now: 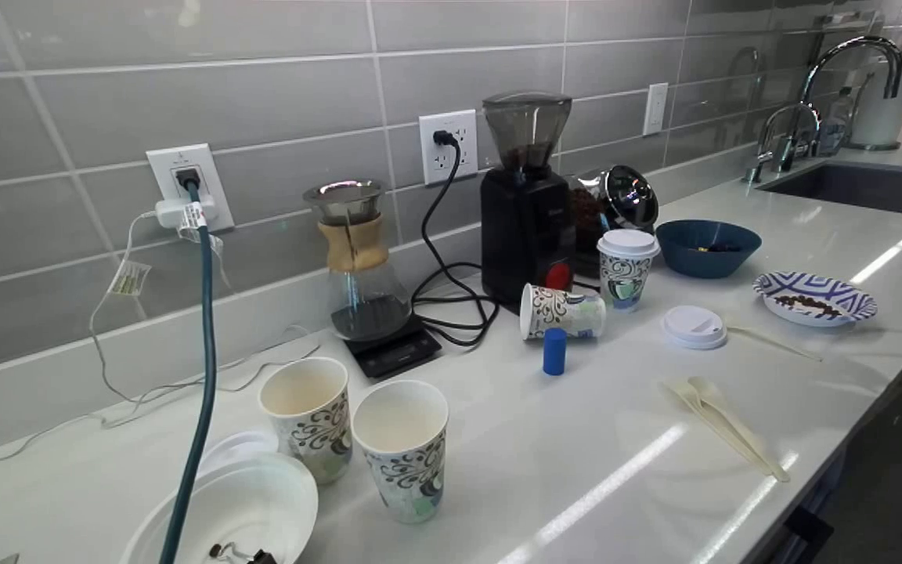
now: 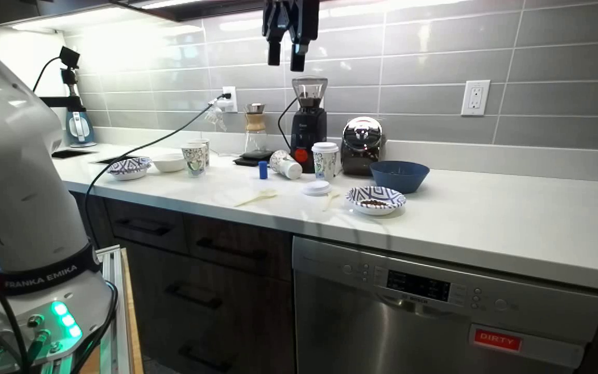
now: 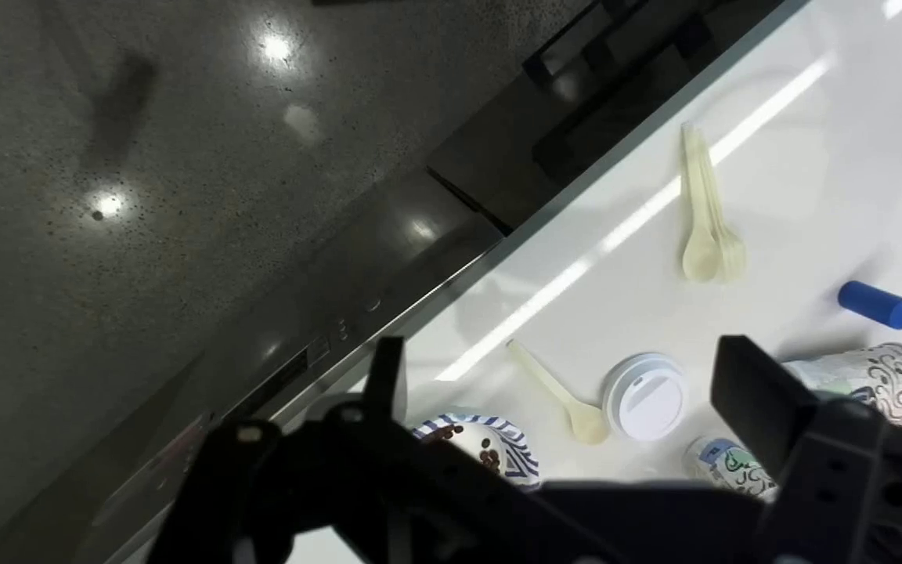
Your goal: Put the cup upright
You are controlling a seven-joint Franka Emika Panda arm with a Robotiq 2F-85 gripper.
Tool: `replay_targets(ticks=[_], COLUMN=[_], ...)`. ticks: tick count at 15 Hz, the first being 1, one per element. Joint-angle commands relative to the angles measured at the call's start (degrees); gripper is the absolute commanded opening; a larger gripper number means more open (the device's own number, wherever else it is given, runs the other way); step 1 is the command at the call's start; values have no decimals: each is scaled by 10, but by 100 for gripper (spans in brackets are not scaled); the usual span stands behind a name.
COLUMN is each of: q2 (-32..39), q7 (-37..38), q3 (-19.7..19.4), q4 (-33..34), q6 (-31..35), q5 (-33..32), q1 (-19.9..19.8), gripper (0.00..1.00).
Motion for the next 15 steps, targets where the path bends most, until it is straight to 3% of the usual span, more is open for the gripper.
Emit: replay_targets(ticks=[1,8,15], q2=[-12,-18,32], q7=[26,128,254], q3=[56,185,305], q4=[-13,-66,-105], q6=[-2,44,202], q5=[-9,-11,-51], q1=[6,57,113], gripper=[100,100,100])
